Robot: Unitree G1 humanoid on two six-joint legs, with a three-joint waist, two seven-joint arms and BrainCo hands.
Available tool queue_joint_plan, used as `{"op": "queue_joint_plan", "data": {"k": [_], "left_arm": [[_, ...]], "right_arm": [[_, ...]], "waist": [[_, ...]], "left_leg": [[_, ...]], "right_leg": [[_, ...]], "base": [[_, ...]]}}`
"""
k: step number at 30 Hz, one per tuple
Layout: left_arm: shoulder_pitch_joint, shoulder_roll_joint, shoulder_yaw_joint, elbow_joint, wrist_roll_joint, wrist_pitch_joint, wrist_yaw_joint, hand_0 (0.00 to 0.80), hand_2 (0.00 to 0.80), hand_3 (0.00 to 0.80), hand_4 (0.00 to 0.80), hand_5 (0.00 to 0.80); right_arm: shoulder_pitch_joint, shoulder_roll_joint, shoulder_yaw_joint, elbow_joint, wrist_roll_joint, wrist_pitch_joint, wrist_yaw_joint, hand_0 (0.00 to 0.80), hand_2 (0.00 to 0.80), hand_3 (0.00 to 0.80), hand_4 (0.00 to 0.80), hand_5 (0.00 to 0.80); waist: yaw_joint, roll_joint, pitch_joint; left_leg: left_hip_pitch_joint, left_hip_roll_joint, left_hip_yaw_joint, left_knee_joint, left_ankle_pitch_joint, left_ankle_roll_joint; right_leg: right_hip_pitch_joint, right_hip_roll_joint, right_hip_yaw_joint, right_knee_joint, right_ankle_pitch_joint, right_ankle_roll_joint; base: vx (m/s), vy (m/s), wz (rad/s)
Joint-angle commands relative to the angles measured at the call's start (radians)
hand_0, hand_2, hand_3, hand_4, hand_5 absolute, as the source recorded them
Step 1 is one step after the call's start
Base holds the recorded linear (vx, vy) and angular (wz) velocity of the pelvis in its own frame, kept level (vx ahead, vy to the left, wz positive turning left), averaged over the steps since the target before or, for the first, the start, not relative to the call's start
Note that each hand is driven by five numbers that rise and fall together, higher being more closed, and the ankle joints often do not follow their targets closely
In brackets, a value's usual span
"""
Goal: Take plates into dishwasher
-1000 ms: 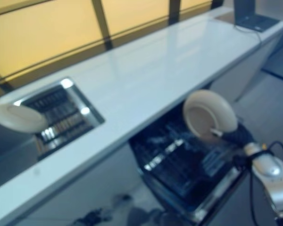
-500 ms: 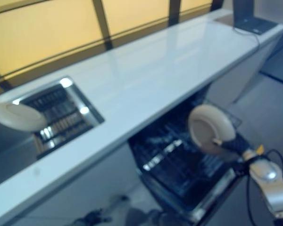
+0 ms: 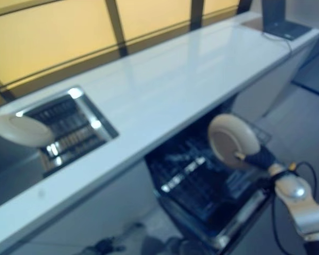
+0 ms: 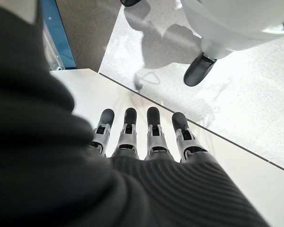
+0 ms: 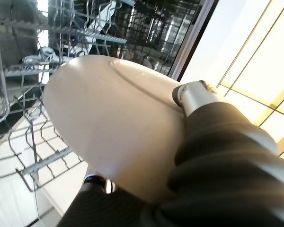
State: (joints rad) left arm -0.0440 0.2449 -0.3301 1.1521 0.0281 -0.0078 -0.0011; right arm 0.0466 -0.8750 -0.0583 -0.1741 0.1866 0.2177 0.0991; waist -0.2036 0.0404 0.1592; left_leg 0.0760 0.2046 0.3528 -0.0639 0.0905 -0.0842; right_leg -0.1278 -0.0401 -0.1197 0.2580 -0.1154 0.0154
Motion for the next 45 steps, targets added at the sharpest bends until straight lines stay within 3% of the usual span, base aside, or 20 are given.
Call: {"op": "queue_joint_plan", "data": {"k": [1,15,34,45], "left_arm": [[-0.016,0.061,0.040,-0.031,0.022,-0.006,0.001,0.000,0.000,0.000,0.000,0.000],[-0.032,0.019,-0.010,-0.046,-0.007,0.006,0.022,0.000,0.000,0.000,0.000,0.000],[-0.051,0.006,-0.043,-0.040,0.018,0.022,0.018,0.000,0.000,0.000,0.000,0.000],[-0.057,0.004,-0.048,-0.046,0.029,0.032,0.012,0.000,0.000,0.000,0.000,0.000]], "right_arm": [[-0.059,0.070,0.015,-0.094,-0.063,-0.046,-0.053,0.800,0.800,0.800,0.800,0.800],[-0.059,0.166,0.126,-0.089,-0.267,-0.081,-0.274,0.800,0.800,0.800,0.800,0.800],[-0.134,0.180,0.256,-0.010,-0.410,-0.038,-0.383,0.800,0.800,0.800,0.800,0.800],[-0.142,0.187,0.304,0.016,-0.429,-0.019,-0.372,0.800,0.800,0.800,0.800,0.800]], "waist": [[0.011,-0.091,0.013],[0.005,-0.061,0.036],[0.019,-0.042,0.037],[0.022,-0.038,0.036]], "left_leg": [[-0.028,-0.067,0.009,-0.023,-0.085,0.026],[-0.029,-0.075,0.006,-0.023,-0.093,0.034],[-0.030,-0.086,-0.007,-0.023,-0.100,0.036],[-0.035,-0.090,-0.004,-0.023,-0.098,0.041]], "right_leg": [[0.220,0.016,-0.068,-0.287,0.017,-0.011],[0.212,0.008,-0.057,-0.285,0.019,-0.003],[0.211,0.001,-0.059,-0.293,0.020,0.000],[0.206,-0.001,-0.064,-0.297,0.021,-0.003]], "base": [[0.000,0.000,0.00],[-0.011,0.030,-0.01],[0.000,0.000,0.00],[0.003,0.002,0.00]]}}
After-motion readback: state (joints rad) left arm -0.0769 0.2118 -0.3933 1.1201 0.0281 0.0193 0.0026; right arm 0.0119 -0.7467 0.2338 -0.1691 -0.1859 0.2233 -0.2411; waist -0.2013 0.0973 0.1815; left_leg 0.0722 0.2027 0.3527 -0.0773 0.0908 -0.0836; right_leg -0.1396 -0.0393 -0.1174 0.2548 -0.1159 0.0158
